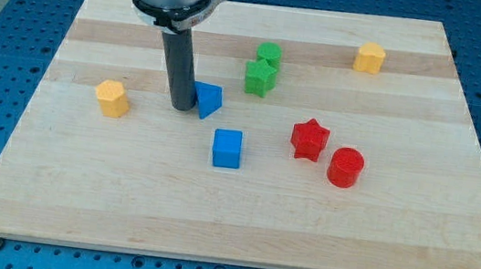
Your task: Move blue triangle to blue cube
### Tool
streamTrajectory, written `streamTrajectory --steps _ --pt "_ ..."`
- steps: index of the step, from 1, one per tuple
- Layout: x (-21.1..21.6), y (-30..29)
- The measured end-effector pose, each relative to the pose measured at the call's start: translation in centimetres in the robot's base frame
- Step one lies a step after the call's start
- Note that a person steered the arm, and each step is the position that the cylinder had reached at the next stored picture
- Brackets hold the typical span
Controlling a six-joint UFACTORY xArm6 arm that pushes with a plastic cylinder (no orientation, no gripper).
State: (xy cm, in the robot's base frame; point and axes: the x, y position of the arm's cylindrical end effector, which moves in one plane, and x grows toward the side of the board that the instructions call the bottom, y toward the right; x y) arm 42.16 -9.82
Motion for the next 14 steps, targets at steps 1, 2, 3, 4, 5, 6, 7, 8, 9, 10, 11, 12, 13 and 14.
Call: streamTrajectory --steps 1,2,3,4,5,6,7,8,9,10,11,12,13,14 --pt "-1.9 -0.1" --pt "-4.1 -0.1" --pt "-4.6 0.9" --pt "-4.1 3.0" --pt "-2.9 4.5" --pt "-1.3 4.9" --pt "0.1 4.6" --pt "0.2 4.4" --pt "-1.4 3.3" --pt "-2.3 1.4" --pt "-1.0 0.1" --pt "1.3 0.1" --pt "3.7 0.1" --pt "5.0 -0.1"
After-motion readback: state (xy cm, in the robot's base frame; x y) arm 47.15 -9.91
